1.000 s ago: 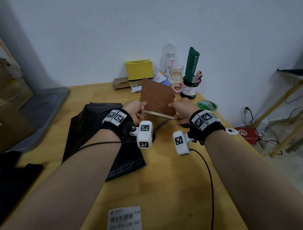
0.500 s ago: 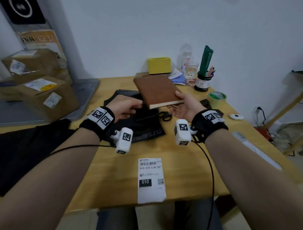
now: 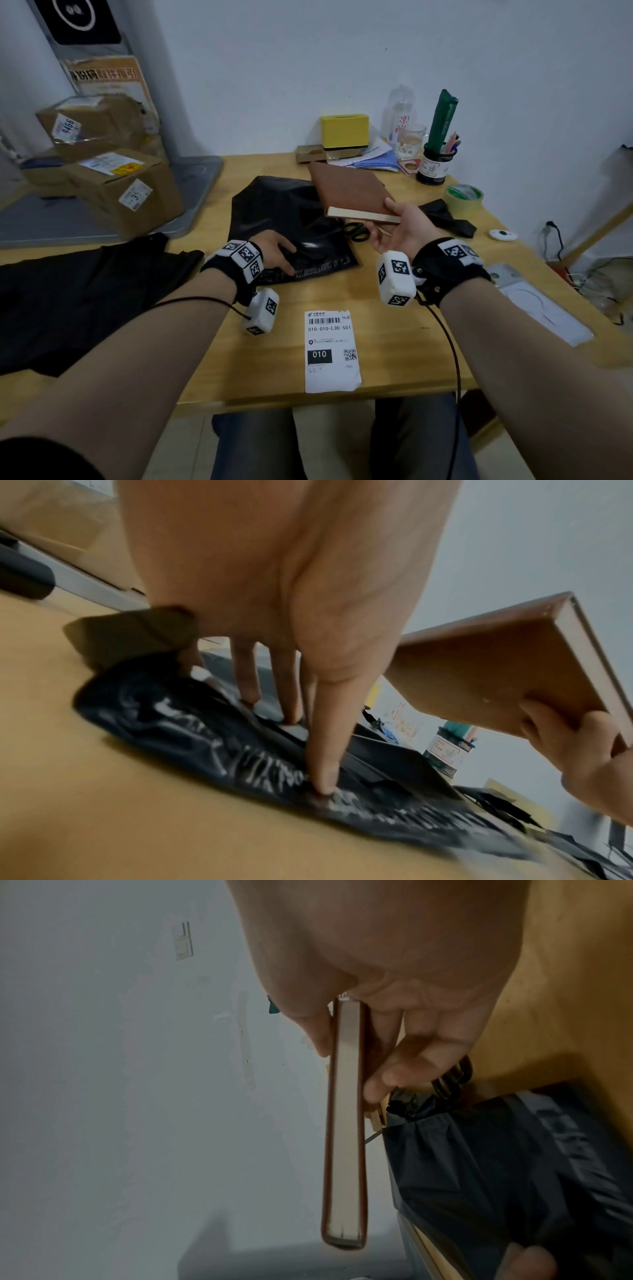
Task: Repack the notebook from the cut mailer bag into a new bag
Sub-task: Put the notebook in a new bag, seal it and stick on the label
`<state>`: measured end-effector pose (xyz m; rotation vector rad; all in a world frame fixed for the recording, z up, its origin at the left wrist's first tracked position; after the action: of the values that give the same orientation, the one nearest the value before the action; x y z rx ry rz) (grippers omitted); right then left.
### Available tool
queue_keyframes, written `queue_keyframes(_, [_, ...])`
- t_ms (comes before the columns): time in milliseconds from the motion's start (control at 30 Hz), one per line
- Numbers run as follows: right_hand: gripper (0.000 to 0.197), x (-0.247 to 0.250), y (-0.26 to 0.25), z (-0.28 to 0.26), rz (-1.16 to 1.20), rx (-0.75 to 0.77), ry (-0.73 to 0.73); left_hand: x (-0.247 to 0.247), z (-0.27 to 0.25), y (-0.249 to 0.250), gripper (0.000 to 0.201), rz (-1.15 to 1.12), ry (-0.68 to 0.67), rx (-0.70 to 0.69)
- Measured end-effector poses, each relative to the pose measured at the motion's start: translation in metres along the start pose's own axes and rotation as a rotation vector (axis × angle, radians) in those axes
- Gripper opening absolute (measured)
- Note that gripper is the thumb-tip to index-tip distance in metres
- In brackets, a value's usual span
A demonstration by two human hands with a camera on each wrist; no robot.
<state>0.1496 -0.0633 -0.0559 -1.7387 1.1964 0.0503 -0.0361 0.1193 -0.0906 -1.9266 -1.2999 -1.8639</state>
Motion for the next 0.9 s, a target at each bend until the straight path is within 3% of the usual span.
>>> queue_keyframes(200, [0.021, 0.004, 0.003, 0.008, -0.023, -0.001, 0.023, -0.001, 0.016, -0.003, 0.017, -0.087, 0.095, 0.069])
queue_keyframes(367, [0.03, 0.011, 0.001, 0.006, -0.052, 0.005, 0.028, 0.006, 0.021, -0.007, 0.03, -0.217, 0.18, 0.158])
queue_keyframes(467, [0.025, 0.02, -0.006, -0.003, -0.093, 0.028, 0.028, 0.009, 0.021, -0.003, 0.037, -0.334, 0.21, 0.193])
queue_keyframes(900, [0.02, 0.084, -0.034, -0.055, -0.368, 0.095, 0.082, 0.013, 0.02, 0.022, 0.057, -0.41, 0.154, 0.293])
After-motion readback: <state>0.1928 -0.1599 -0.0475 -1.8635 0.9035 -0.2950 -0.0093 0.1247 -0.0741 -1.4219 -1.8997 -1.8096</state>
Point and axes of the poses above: each hand's wrist, its own z-axis towards the middle knuckle, its own x-axis out of the back of the hand, y = z × x, the point moved 4 cm from there along z, towards the middle knuckle, and after that the axes turned 5 degrees about -x, right-handed, at the moved point
